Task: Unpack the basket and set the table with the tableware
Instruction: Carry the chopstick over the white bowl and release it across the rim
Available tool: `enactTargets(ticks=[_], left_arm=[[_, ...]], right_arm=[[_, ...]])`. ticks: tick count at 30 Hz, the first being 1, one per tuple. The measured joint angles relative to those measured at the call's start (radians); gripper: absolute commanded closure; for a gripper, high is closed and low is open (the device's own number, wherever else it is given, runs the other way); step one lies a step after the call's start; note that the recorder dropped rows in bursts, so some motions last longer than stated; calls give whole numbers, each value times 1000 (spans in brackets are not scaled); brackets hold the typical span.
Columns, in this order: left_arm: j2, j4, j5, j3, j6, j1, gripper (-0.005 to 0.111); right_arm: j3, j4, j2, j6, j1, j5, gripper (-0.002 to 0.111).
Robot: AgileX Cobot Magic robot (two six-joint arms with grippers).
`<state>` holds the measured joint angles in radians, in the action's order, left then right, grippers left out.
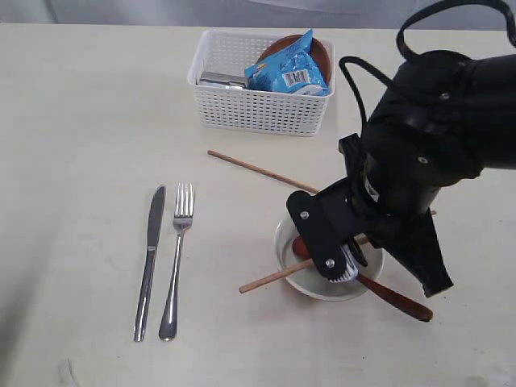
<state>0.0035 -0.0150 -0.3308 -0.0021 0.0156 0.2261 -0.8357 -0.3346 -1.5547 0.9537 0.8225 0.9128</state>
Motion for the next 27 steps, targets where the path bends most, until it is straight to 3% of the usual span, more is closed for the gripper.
enactTargets(ticks=[15, 17, 22, 27], left_arm=[[0, 0, 0, 0, 0, 0, 106], [0, 0, 0, 0, 0, 0, 106], [0, 0, 0, 0, 0, 0, 106], [0, 0, 0, 0, 0, 0, 106]], right_arm=[[0, -2, 0, -101, 0, 2, 107], [0, -2, 0, -106, 0, 2, 99], [0, -2, 0, -107, 0, 2, 64], [0, -2, 0, -110, 0, 2, 69]])
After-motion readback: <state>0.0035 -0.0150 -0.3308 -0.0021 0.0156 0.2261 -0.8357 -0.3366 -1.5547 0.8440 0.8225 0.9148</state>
